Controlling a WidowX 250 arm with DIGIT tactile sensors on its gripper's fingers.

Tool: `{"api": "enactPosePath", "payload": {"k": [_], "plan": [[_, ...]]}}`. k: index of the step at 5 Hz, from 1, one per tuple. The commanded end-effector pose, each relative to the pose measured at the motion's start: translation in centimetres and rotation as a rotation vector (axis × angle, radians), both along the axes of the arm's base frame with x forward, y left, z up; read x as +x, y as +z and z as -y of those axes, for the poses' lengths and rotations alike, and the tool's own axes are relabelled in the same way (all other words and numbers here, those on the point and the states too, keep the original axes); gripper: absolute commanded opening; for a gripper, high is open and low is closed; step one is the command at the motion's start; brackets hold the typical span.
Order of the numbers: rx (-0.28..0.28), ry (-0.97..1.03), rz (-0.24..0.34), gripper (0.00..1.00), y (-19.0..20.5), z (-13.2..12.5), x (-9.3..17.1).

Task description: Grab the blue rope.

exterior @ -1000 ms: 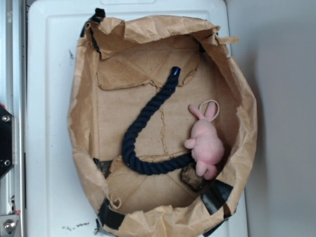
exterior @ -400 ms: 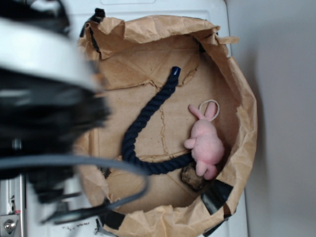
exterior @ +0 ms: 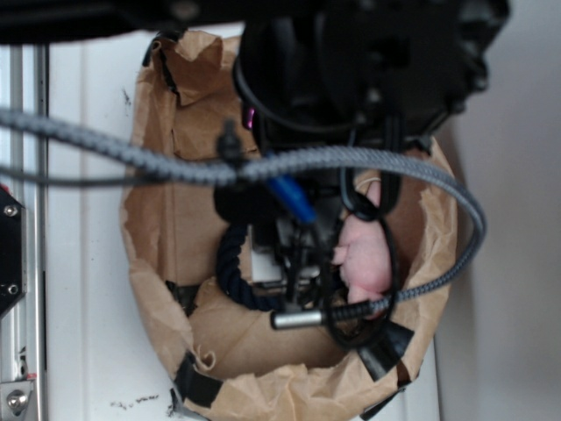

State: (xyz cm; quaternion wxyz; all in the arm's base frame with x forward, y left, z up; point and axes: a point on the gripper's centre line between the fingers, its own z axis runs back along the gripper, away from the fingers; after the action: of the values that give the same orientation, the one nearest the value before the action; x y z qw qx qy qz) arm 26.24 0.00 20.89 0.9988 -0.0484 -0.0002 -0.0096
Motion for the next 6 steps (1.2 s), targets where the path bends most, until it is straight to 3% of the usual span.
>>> {"api": "enactPosePath", "payload": {"k": [1, 4, 6], "plan": [[0.005, 0.012, 0.068, 1.00, 1.8, -0.3, 0.3], [0.096, 0.064, 0.016, 1.00, -6.5, -0.1, 0.3], [0.082, 0.063, 0.046, 1.00, -8.8, -0.7, 0.2]]}}
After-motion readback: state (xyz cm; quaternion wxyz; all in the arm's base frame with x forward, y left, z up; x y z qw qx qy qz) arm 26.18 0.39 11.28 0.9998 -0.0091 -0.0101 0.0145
